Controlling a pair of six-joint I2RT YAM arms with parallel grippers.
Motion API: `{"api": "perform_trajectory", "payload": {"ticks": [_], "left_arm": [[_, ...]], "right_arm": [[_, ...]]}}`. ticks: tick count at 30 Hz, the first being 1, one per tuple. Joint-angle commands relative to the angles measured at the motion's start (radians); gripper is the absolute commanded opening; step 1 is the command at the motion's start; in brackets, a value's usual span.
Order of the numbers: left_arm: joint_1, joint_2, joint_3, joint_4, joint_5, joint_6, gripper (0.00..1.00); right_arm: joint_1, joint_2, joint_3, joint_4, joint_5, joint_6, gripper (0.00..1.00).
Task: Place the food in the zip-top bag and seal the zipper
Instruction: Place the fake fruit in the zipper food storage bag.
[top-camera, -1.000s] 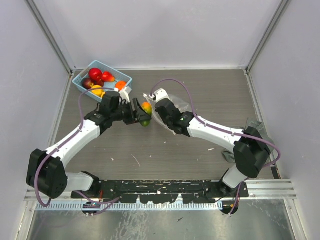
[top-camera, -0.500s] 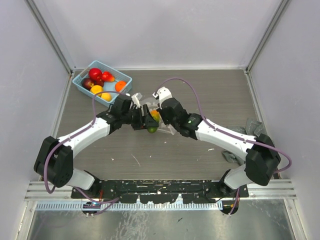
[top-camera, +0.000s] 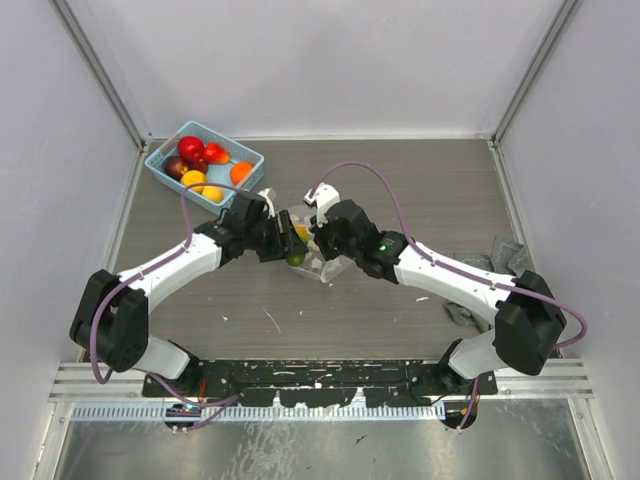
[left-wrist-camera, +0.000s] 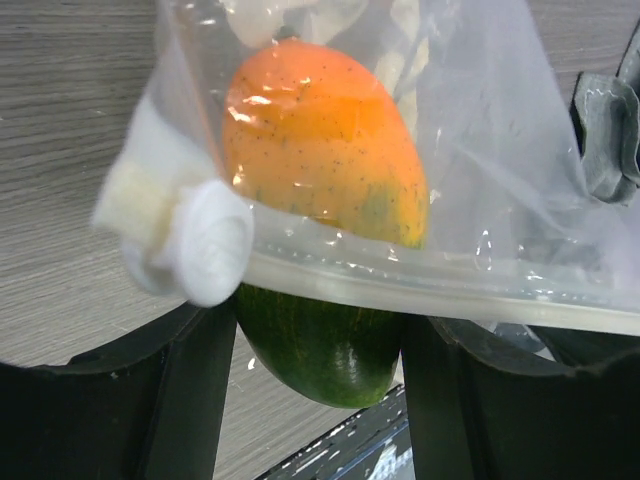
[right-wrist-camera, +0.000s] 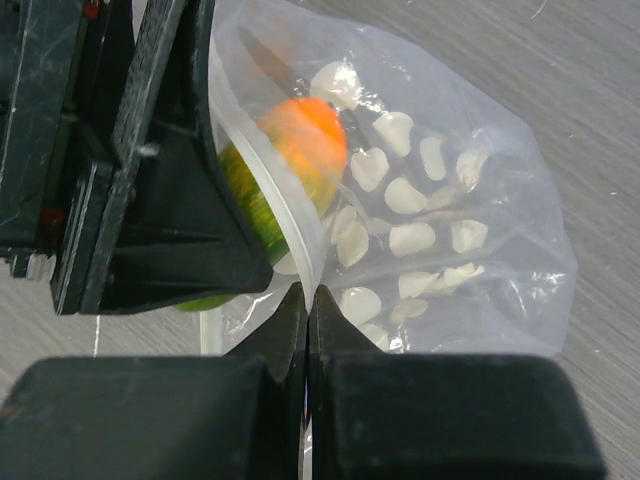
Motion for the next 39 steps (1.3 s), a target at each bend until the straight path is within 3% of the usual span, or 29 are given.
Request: {"api": "perform_trajectory", "payload": {"ticks": [1,8,12,15,22,23,31,39], "left_arm": [[-0.005,-0.042,0.012,0.014,-0.053,-0.017,0.0],[-0.023,-0.066,0.01,0.033,-0.095,-0.048,0.01],[-0.048,-0.059,0.0,0.052,-0.135,-0.073,0.08],[-0.065,-0.06,-0.011,0.068,-0.156,-0.091,0.21],[-0.075,-0.101,-0.028,0.062,-0.178,-0.098,0.68],[-0.075,-0.112,-0.03,0.056,-0.181,-0.096,0.71],[-0.075,-0.225,-0.033,-0.015,-0.21,-0.071,0.81],[-0.073,-0.343,-0.089,-0.093,-0.325,-0.061,0.83]], "right_arm": [[-0.001,-0.037,-0.011,0.061,-0.073,0.052,0.0],[-0.001,-0.019,-0.013,0.093,-0.151,0.101,0.0],[-0.001,-0.012,-0.013,0.125,-0.193,0.13,0.0],[0.0,-0.009,-0.014,0.135,-0.197,0.141,0.0],[-0.001,-0.036,-0.038,0.138,-0.122,0.15,0.0],[0.0,-0.039,-0.041,0.139,-0.111,0.15,0.0],[-0.002,-0.046,-0.048,0.137,-0.055,0.154,0.0],[-0.002,-0.054,-0.043,0.139,-0.04,0.16,0.0]]}}
